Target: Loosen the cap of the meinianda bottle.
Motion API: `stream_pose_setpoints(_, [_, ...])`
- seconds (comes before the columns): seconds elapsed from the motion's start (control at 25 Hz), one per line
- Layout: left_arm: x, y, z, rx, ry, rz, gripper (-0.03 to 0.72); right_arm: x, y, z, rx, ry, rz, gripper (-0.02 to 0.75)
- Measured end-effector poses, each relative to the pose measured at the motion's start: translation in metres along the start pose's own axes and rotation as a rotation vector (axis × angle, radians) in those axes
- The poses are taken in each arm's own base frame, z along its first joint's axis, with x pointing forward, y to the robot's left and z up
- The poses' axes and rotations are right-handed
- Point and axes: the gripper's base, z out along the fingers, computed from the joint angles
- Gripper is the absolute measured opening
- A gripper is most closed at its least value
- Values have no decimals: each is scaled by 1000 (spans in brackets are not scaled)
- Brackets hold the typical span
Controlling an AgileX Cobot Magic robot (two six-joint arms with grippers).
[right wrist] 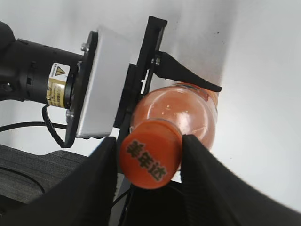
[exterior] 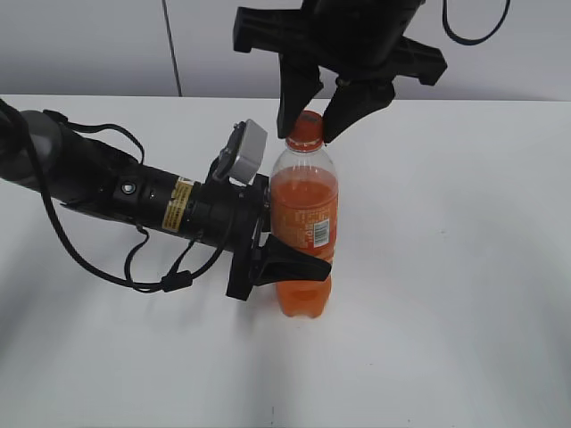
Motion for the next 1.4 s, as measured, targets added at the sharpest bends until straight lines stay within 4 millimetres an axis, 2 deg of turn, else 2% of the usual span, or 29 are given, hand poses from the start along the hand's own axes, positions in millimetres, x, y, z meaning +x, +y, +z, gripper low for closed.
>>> stream_pose_setpoints(0.08, [0,0,0,0,0,-1,412,0,0,0,5,-1,-2,286])
stream_pose_setpoints(0.32, [0,0,0,0,0,-3,412,0,-1,0,6,-1,-130,282])
stream_pose_setpoints(0.92, [0,-1,0,6,1,3,412,0,0,0,1,2,-937,278])
stream_pose_setpoints(1.4, [0,-1,0,9,3,11,412,0,0,0,-3,3,-1511,277])
